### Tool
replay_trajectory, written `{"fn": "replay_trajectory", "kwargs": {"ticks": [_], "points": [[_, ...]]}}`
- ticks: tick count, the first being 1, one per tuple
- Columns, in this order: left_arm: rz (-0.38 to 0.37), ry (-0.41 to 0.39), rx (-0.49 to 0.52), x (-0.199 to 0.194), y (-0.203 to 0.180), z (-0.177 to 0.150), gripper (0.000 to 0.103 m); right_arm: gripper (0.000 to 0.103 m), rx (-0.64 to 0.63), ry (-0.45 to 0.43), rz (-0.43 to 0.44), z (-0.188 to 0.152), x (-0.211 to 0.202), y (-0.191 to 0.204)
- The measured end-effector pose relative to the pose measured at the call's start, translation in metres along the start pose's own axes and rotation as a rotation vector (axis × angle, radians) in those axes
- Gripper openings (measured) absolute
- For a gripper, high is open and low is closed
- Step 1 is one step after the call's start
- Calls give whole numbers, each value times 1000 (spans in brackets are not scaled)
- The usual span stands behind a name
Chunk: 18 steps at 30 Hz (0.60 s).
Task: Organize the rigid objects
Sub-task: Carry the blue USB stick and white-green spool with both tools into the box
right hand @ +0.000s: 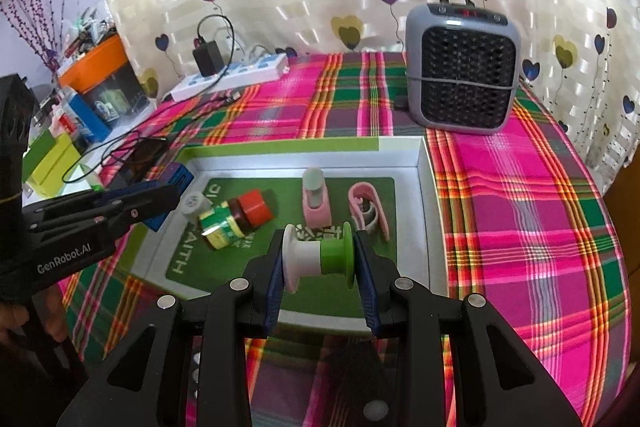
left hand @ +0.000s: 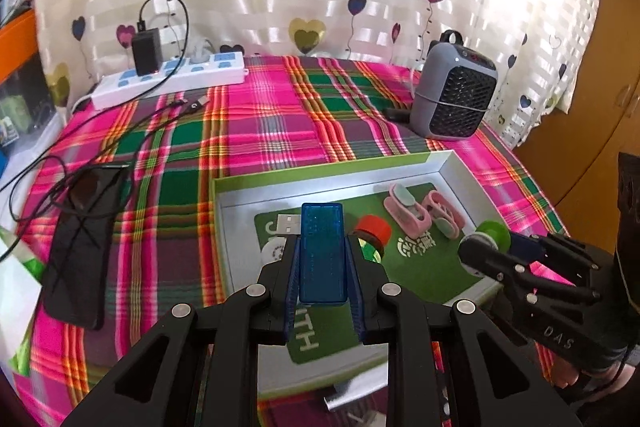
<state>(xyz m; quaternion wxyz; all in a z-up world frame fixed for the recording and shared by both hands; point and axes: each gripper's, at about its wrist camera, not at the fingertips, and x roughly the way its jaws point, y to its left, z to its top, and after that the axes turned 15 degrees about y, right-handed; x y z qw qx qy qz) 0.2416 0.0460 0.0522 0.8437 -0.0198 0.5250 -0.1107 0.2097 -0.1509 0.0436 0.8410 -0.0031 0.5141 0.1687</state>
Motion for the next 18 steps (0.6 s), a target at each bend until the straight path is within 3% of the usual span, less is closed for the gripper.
{"fn": "replay_trajectory", "kwargs": {"ticks": [12,18], "points": [[9,44,22,27,-4,21,21,34,-45,45,-24,7,20,3],[10,65,32,39,-6,25,21,34,-81,65,-83,8,31,8]]}}
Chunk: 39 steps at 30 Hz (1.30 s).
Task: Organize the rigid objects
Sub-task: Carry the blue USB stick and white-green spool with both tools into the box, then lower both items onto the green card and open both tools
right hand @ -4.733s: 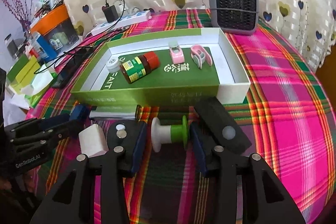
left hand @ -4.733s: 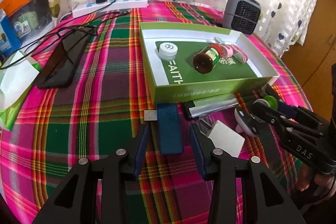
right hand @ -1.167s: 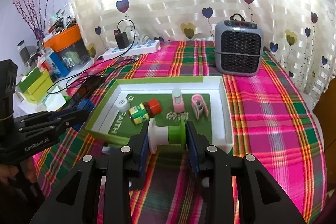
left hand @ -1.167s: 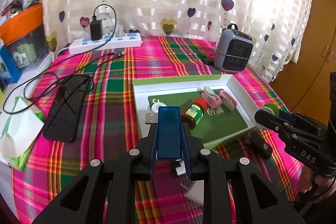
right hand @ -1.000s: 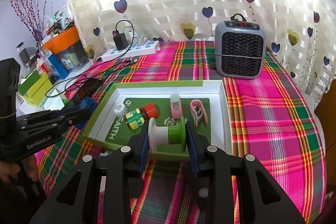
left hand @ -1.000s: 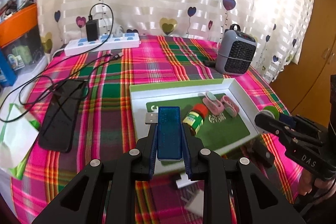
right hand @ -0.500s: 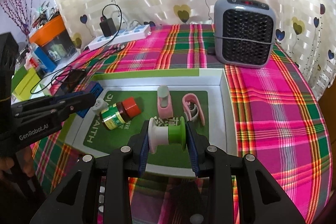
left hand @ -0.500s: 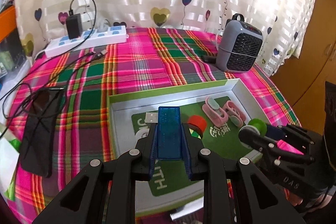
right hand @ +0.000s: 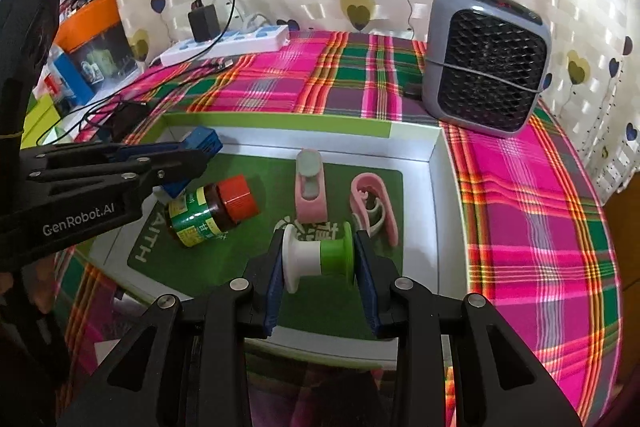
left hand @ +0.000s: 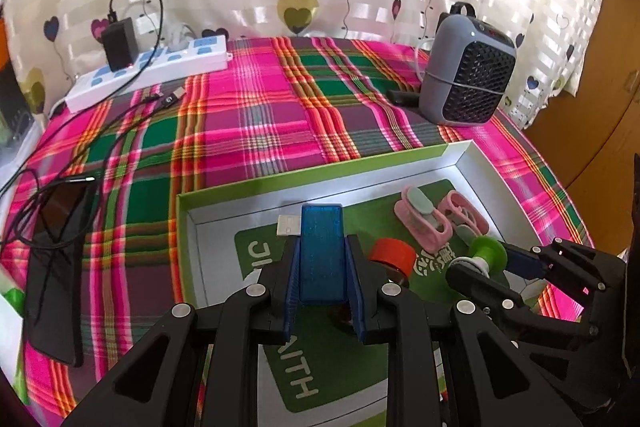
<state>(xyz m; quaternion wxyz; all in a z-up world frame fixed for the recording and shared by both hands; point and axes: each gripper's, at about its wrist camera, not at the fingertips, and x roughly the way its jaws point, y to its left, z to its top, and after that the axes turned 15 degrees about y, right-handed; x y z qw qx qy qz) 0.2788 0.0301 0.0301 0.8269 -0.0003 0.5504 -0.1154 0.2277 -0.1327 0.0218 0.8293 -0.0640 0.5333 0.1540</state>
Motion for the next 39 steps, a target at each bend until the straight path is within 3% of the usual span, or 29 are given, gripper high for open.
{"fn": "replay_trajectory", "kwargs": {"ticks": [30,34,39], "points": [[10,20,-1,11,2,3,22,34,9,13,-3,3,11,-5],[19,20,3,9,0,1,29,34,11,10,-1,3,11,-5],[29,11,-1,6,1,-1,30,41,8,6,11,1,10,-3]]}}
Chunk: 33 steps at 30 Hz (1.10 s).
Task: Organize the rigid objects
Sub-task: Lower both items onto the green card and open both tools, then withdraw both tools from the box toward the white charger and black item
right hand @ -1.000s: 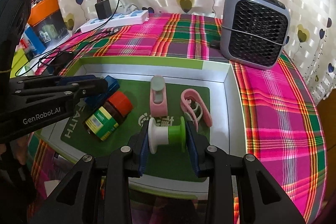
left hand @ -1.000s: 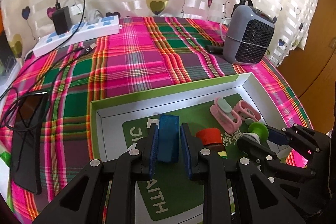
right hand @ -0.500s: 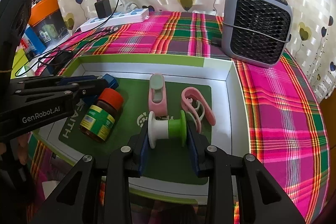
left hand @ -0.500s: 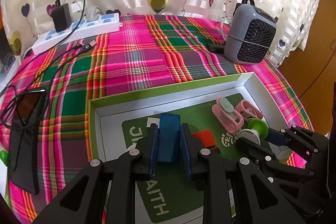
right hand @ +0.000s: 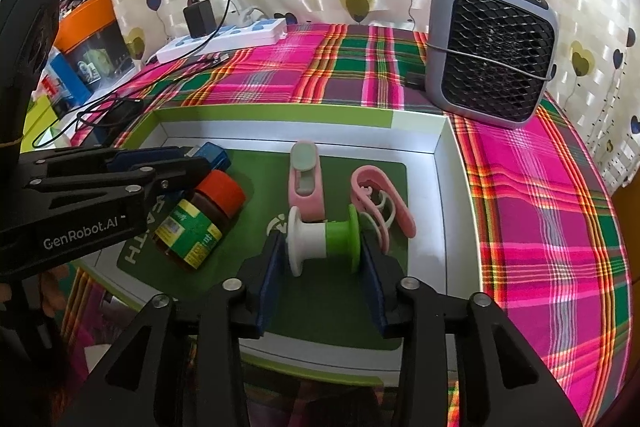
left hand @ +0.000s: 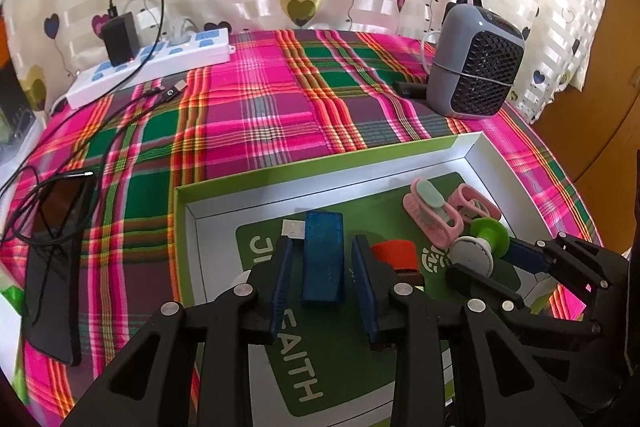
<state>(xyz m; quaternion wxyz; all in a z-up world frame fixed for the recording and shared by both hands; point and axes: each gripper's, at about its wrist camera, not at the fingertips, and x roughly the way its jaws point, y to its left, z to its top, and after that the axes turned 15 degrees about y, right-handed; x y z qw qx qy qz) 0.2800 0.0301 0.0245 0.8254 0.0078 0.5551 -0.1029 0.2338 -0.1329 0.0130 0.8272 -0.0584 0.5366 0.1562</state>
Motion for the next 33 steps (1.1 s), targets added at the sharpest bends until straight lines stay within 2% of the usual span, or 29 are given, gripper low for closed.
{"fn": "replay_trajectory", "kwargs": {"ticks": [7,11,20,25,33], "points": [[8,-32,5,-14,-4,-7,34,43,6,-13,-4,-4,-3,1],[2,-47,2,-24,-5,-12,34,49,21,-31,-10,-5,-9,0],[3,-86,3,-49,-11,-32,34,50,33,-74,-14,-15,-29,3],[36,-120,7,-68,-16,-52,34,50,35,-104,-23,-24,-42,7],[29,-142,-8,-92,-24,-90,34,50,52,-130,-17,-50,-62,10]]}}
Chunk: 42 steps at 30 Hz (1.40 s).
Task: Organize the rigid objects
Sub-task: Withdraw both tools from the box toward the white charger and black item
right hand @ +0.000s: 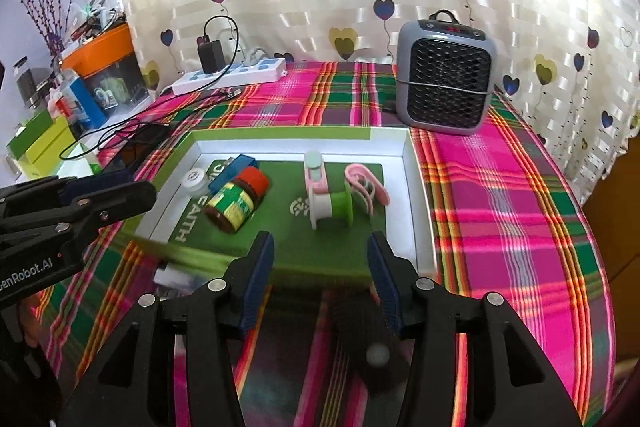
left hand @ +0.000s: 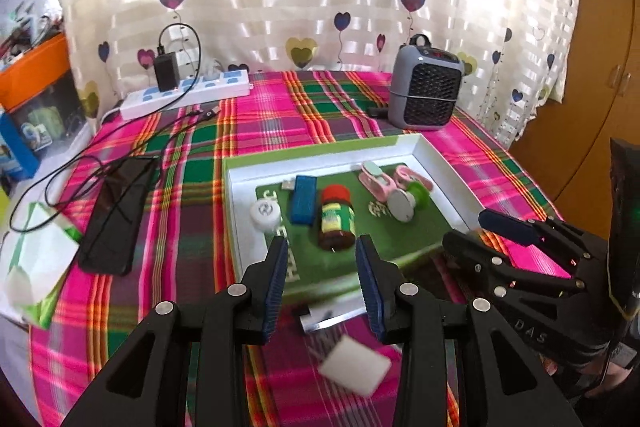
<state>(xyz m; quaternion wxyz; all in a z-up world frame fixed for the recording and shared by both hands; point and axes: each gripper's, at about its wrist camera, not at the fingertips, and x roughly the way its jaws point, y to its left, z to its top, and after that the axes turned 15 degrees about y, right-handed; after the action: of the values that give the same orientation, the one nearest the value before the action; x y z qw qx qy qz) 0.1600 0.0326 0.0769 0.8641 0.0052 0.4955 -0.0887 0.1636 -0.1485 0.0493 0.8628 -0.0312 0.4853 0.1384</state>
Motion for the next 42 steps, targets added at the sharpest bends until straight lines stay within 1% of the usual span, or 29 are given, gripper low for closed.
{"fn": "replay_trajectory", "kwargs": {"ticks": [4,9,12,14,16,17,19,22,28,31,32,35,38,42], "points": [[-14,-9,-28,-11,0,-19,34,50,10,-15,4,-12,-12,-2],[-18,-21,-95,-24,10,-52,34,50,3,-31,7,-30,-25,-6],[-22,-14,-128,-28,20,-71,34,50,-6,-31,-8,-41,-31,-9],[-11,1,-141,-28,25,-81,34,50,-11,-36,-19,-48,-34,-12],[-4,14,-144,-26,27,-86,34,50,-10,-35,-20,-55,-36,-16],[-6,19,-147,-25,28,-89,34,50,-5,-35,-20,-57,-36,-18],[-33,27,-150,-22,28,-94,35,50,8,-25,-23,-61,-35,-21],[-62,46,-152,-17,27,-98,35,50,14,-12,-25,-66,-33,-24],[-77,61,-147,-13,20,-101,35,50,11,11,-29,-73,-32,-29],[-96,74,-139,-7,15,-98,36,50,14,35,-14,-74,-27,-32],[-100,75,-141,-6,13,-97,38,50,6,51,-10,-73,-24,-31],[-114,71,-144,-3,8,-95,38,50,-7,66,-13,-71,-20,-30],[-111,94,-123,3,2,-90,39,50,-34,79,-11,-66,-16,-28],[-125,108,-154,11,1,-83,39,50,-48,97,-13,-60,-9,-27]]}}
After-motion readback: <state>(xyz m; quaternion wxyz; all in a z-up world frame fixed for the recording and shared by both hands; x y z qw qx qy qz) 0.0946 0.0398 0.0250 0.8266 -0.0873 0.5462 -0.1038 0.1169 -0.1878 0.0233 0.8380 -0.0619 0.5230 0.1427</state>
